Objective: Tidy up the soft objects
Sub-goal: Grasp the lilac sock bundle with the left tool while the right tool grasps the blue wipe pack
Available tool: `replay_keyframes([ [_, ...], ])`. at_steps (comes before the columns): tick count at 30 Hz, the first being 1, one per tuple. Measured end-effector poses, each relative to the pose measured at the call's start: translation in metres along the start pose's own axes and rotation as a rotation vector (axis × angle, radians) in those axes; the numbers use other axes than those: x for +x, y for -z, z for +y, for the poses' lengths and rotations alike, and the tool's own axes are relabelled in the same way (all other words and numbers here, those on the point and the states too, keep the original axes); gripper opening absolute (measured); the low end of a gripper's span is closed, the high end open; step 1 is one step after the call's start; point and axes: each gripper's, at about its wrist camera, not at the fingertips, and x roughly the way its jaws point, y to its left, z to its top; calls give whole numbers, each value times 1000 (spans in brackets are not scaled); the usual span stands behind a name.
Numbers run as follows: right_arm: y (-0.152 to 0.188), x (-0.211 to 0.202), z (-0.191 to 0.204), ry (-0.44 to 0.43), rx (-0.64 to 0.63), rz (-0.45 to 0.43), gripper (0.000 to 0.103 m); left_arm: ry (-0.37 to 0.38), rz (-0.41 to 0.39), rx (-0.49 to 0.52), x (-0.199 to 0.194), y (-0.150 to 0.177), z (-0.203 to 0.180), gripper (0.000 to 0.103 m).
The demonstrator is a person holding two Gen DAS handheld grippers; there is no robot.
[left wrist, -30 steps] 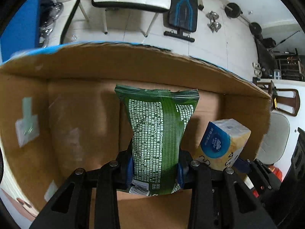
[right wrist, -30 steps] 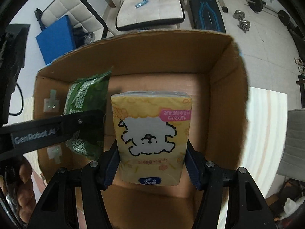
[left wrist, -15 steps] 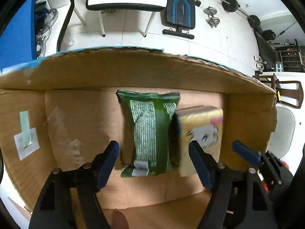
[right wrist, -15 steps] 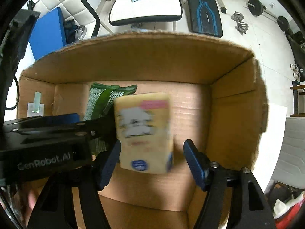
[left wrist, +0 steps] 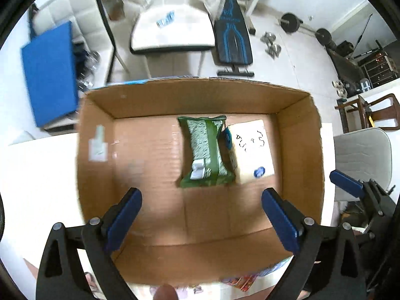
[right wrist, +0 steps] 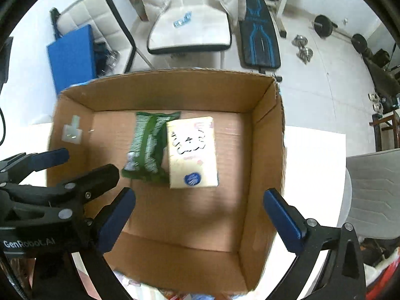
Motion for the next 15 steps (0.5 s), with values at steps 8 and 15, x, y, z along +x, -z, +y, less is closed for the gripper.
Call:
replay_keyframes([
  [8, 89, -42, 1, -70, -167, -18, 103, -195, -182, 32, -56, 103, 14, 98],
  [15, 192, -2, -9, 80, -414, 148, 103, -281, -18, 160, 4, 204, 18, 98],
])
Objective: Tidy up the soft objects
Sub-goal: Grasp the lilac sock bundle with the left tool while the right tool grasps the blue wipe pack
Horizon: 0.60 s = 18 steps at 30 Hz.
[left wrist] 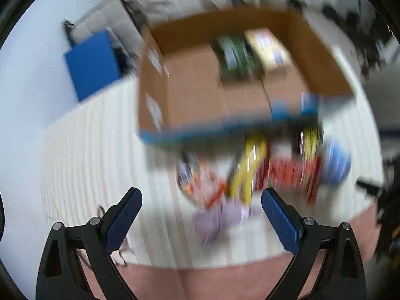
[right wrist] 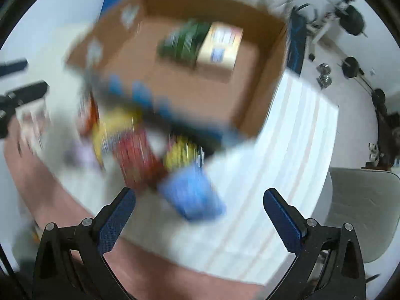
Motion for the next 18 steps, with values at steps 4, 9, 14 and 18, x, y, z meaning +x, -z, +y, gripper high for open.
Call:
replay_keyframes([
  [4, 19, 43, 2, -1, -25, 90, 103, -11, 150, 80, 60, 30, -17, 98],
  [9, 18, 78, 1, 8, -11, 114, 103, -51, 234, 165, 103, 36, -32, 98],
  [14, 12, 96, 1, 29, -11, 121, 96, -57, 238, 194, 118, 27, -41, 74],
  [18, 12, 100, 0, 18, 8, 135, 77, -21, 266, 133, 124, 19, -41, 50],
])
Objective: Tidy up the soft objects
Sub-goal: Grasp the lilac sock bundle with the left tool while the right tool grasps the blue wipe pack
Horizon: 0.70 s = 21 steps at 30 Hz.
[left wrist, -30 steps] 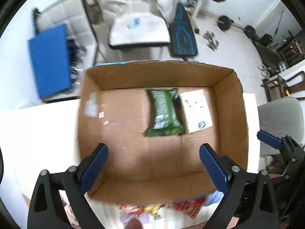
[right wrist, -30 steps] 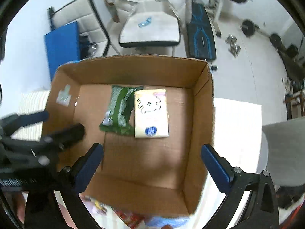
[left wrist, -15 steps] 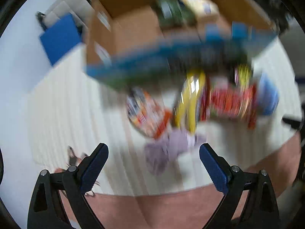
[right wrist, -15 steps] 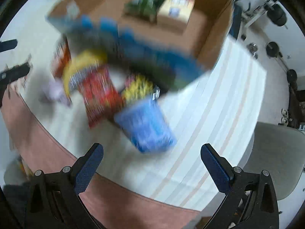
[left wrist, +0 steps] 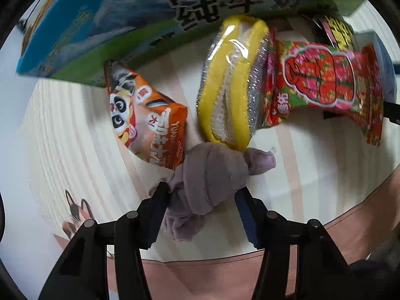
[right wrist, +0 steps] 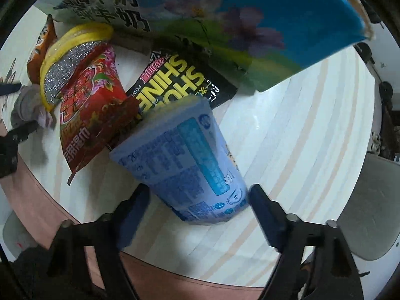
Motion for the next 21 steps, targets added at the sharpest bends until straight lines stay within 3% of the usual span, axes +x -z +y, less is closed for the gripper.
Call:
replay_keyframes([
  [2, 3, -4, -3, -13, 20, 3, 59, 35, 8, -51, 5, 5, 6, 47],
  [4, 9, -8, -7, -51, 59, 18, 52, 120, 37, -135, 6, 9, 11, 47],
  [10, 48, -3, -23, -213, 258, 121, 42, 432, 171, -391, 25, 43, 13, 47],
  [13, 71, 7, -23, -316, 335, 180, 40, 517, 201, -463, 36, 51, 9, 47],
  [16, 83, 15, -25, -369, 373, 200, 42, 507, 183, -462, 38, 51, 7, 49],
  [19, 84, 12, -29, -381, 401, 167, 67, 487, 181, -405, 34, 46, -1, 49],
  [21, 89, 15, -26, -357, 400, 146, 70, 470, 173, -364, 21, 40, -8, 49],
])
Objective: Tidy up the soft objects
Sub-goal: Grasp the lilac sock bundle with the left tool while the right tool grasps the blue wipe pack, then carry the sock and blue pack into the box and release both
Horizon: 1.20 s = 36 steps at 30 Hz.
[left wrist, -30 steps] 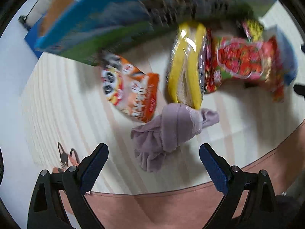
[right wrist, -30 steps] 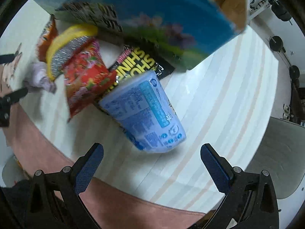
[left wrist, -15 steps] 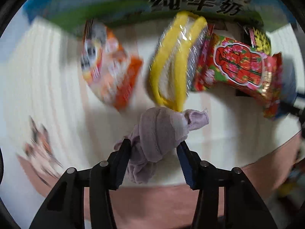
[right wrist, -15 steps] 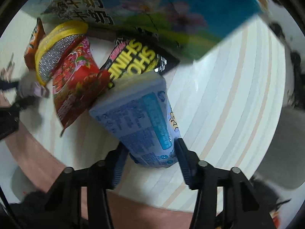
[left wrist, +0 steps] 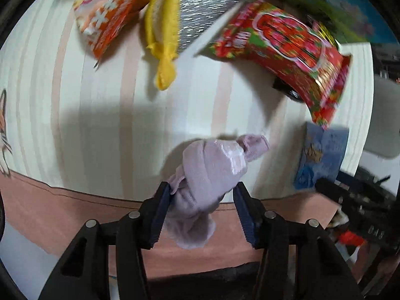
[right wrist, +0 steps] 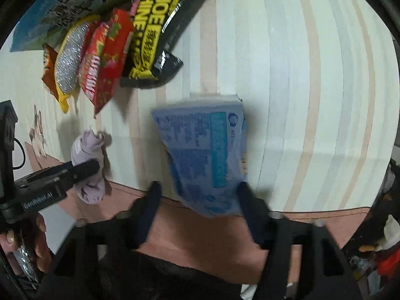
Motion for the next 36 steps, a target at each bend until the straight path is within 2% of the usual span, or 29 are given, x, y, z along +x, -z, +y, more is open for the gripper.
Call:
replay_keyframes([
  [3, -8, -8, 8, 26, -2, -22, 70, -13, -4, 77, -5, 6, -12, 50],
  [7, -13, 9, 22, 107, -24, -59, 71, -99, 38, 172, 10, 8, -33, 50],
  [10, -11, 13, 29, 142, -28, -84, 71, -145, 37, 199, 21, 7, -43, 50],
  [11, -10, 15, 34, 158, -33, -88, 71, -152, 30, 191, 24, 7, -46, 50],
  [13, -4, 7, 38, 195, -41, -112, 71, -142, 17, 164, 25, 8, -48, 38],
  [18, 9, -21, 41, 166, -44, -163, 71, -103, -5, 104, 26, 19, -36, 36],
  [22, -8, -5, 31, 159, -46, -124, 74, -110, -13, 84, 30, 29, -20, 38],
  [24, -15, 6, 28, 122, -58, -96, 73, -117, -8, 74, 28, 29, -20, 38],
  [25, -16, 11, 27, 106, -57, -84, 70, -122, -9, 68, 27, 28, -25, 38],
  [26, -16, 13, 28, 112, -62, -86, 58, -129, -13, 67, 23, 25, -17, 38],
  [27, -15, 12, 28, 121, -73, -95, 58, -134, -22, 64, 22, 23, -20, 38],
  [29, -9, 11, 31, 115, -87, -106, 50, -144, -43, 59, 21, 22, -30, 37],
  [33, 11, 13, 39, 119, -83, -101, 42, -156, -84, 49, 17, 35, -39, 30],
  [36, 26, 17, 45, 107, -74, -97, 36, -158, -110, 59, 11, 44, -44, 29],
])
